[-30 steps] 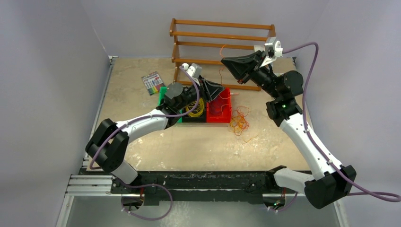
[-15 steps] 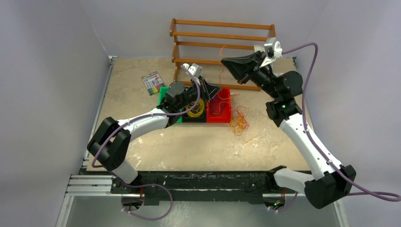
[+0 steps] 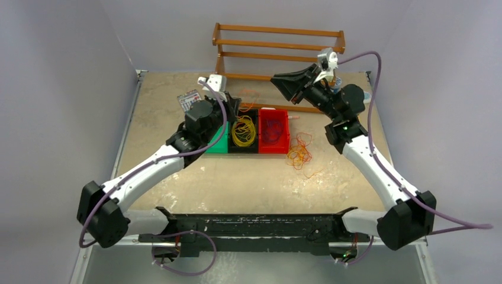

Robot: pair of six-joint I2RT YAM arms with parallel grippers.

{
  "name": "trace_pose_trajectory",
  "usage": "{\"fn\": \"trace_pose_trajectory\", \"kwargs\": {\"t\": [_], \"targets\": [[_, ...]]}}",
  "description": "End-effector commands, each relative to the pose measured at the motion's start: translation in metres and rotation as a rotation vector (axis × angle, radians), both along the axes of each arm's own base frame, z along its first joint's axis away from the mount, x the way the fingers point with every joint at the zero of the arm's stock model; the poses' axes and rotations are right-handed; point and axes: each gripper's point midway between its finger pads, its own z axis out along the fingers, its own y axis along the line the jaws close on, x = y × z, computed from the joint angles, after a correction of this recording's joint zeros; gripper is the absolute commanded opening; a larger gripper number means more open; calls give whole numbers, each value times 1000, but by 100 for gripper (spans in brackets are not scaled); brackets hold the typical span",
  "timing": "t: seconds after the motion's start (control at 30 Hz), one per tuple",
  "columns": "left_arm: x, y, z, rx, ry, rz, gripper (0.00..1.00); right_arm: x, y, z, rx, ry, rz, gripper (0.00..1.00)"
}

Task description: Untangle the cables

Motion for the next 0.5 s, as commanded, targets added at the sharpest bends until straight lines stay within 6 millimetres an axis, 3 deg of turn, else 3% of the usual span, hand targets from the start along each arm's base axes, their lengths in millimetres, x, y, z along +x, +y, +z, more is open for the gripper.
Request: {"fn": "trace_pose_trajectory", "kwargs": {"t": [0.0, 0.3, 0.47], "targets": [[-1, 58, 18, 112, -23, 211, 0, 5, 7, 7, 7, -44, 23, 23], [7, 134, 8, 197, 39, 464, 0, 15, 17, -10, -14, -19, 53, 26], [22, 154, -3, 165, 47, 538, 0, 18, 18, -19, -39, -5, 49, 27]]}}
